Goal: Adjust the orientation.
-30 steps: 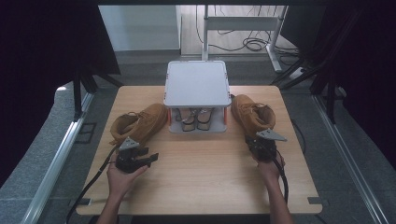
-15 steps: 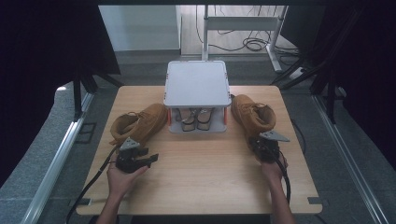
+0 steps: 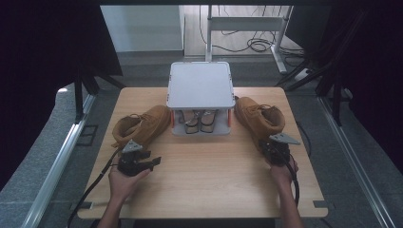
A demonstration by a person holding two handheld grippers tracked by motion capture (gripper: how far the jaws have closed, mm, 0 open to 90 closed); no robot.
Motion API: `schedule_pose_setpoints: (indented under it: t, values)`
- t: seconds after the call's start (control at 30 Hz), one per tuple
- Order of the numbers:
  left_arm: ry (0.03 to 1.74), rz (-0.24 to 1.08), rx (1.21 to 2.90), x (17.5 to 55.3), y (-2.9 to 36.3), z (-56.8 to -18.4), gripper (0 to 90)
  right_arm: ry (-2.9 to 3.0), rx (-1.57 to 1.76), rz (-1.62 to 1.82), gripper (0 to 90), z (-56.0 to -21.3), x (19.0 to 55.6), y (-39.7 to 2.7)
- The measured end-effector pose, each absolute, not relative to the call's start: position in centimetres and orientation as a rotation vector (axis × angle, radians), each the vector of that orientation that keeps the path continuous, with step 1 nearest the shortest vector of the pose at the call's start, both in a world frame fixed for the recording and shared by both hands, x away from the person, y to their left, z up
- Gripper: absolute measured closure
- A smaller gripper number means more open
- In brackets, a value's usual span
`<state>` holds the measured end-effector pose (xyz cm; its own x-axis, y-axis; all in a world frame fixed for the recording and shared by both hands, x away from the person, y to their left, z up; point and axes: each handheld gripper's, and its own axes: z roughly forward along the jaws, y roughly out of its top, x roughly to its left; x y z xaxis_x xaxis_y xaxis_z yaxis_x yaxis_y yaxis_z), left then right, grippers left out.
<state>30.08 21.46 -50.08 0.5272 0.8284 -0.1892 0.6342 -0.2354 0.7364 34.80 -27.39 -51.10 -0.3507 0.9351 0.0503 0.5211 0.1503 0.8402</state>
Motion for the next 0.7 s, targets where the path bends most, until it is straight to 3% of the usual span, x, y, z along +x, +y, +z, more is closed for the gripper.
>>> schedule_pose_setpoints:
  t: [0.7]
  values:
    - [1.191,0.309,1.97,30.1,21.7,-50.0,44.2,1.842,1.48,1.113,89.7,-51.1,34.8,-30.8]
